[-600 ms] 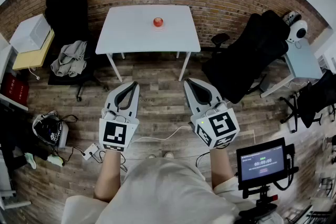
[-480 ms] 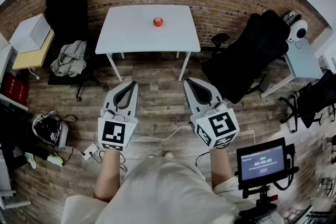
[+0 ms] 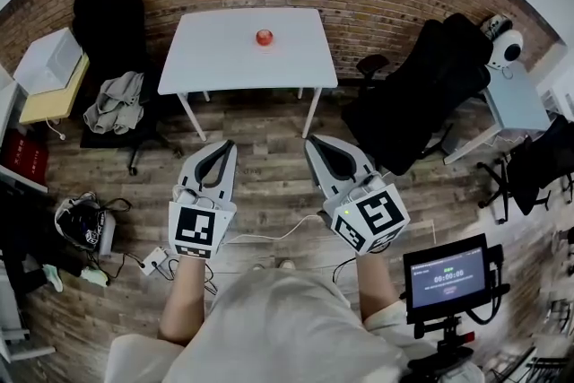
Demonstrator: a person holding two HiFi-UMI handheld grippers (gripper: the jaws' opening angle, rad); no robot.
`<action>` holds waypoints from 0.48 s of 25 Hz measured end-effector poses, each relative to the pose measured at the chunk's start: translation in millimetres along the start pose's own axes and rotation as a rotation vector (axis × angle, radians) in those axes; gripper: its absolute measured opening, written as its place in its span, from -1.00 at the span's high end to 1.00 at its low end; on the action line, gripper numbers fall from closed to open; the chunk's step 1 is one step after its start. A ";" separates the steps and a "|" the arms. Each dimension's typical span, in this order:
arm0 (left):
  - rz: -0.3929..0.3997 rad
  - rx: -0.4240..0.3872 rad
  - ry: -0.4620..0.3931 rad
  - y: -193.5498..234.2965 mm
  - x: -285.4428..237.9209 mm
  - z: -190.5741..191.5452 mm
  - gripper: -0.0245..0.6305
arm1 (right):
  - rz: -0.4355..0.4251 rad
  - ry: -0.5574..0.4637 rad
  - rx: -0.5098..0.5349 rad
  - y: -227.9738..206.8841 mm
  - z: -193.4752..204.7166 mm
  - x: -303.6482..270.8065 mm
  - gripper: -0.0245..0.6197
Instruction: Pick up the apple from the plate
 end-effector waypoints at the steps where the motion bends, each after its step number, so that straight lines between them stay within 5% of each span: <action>1: -0.006 0.001 0.006 -0.5 -2.3 -0.2 0.91 | 0.003 -0.012 -0.009 -3.2 -0.2 1.9 0.92; 12: -0.029 0.000 0.003 -6.6 -2.0 9.5 0.91 | -0.026 -0.037 0.000 -5.1 4.8 9.2 0.92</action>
Point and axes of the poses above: the fingertips, and each gripper's own axes: x backward along the fingers, y to its left, z out of its underside, the point moved 6 cm from there along x, backward along the fingers, and after that the axes turned 1 degree about x, right-handed, at the moved point
